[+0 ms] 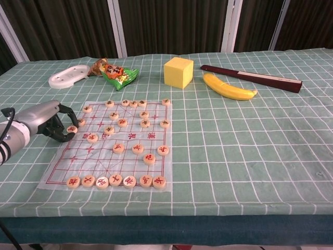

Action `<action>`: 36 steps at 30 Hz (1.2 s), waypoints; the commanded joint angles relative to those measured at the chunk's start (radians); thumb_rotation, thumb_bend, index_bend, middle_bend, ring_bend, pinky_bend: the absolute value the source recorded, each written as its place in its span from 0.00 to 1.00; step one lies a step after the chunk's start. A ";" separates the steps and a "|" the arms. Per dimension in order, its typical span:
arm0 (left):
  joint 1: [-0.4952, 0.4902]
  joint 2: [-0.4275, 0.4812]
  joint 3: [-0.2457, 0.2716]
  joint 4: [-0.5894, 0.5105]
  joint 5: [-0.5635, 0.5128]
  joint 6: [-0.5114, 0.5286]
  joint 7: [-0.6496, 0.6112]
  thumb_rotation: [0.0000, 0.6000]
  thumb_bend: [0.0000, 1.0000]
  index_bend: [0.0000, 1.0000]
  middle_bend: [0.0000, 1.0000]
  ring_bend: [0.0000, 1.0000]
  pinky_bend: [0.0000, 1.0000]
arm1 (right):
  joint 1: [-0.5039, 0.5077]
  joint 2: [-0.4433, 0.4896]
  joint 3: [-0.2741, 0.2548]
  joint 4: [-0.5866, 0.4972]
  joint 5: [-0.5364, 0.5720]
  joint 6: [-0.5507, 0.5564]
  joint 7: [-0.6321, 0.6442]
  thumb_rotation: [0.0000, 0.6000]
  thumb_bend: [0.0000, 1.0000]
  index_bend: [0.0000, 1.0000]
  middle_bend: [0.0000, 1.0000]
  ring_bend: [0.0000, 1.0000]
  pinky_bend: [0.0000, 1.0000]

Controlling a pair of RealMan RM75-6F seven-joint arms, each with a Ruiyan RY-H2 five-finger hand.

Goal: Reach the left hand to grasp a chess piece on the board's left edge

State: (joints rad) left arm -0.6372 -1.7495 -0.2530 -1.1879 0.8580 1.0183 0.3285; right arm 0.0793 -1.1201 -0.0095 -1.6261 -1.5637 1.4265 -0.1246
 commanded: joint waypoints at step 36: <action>0.192 0.321 0.168 -0.438 0.423 0.306 -0.086 1.00 0.36 0.22 0.71 0.77 0.88 | -0.016 -0.001 0.003 -0.002 -0.010 0.037 0.010 1.00 0.21 0.00 0.00 0.00 0.00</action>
State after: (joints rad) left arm -0.5450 -1.5705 -0.1801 -1.4900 1.1161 1.1863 0.2911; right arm 0.0638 -1.1205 -0.0059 -1.6274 -1.5729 1.4630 -0.1135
